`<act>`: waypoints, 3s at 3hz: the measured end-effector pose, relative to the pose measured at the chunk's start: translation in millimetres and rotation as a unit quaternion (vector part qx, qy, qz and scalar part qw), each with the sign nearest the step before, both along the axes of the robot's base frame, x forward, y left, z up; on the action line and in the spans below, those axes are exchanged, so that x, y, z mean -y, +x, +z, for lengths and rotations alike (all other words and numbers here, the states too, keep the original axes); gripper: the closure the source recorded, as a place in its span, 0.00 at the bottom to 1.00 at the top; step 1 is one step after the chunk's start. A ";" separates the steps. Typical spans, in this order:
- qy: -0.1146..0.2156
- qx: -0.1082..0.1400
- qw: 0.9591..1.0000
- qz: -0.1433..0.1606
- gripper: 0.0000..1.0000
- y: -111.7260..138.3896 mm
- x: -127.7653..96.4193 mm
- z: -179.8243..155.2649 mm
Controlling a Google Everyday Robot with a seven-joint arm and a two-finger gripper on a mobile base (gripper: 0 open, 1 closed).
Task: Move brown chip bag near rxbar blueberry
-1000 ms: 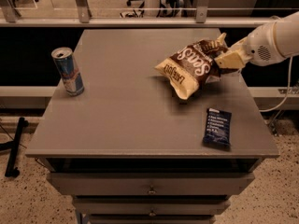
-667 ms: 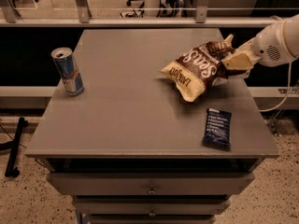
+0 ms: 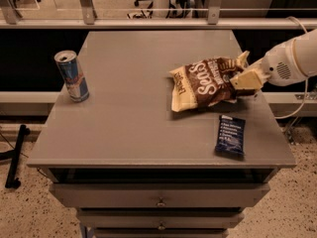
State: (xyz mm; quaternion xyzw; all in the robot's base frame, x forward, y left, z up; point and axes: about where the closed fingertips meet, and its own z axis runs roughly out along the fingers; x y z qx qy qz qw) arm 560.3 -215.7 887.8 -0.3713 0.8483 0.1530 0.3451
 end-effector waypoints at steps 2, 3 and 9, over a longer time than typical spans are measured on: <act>-0.007 -0.023 1.000 -0.009 0.12 -12.3 0.2 -18.0; -0.013 -0.016 1.000 -0.017 0.00 -14.2 8.6 -25.4; 0.079 0.246 0.965 -0.047 0.00 50.7 173.4 47.1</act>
Offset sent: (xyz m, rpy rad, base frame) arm -0.0176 -0.0097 -0.0281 -0.0312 0.0627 -0.0408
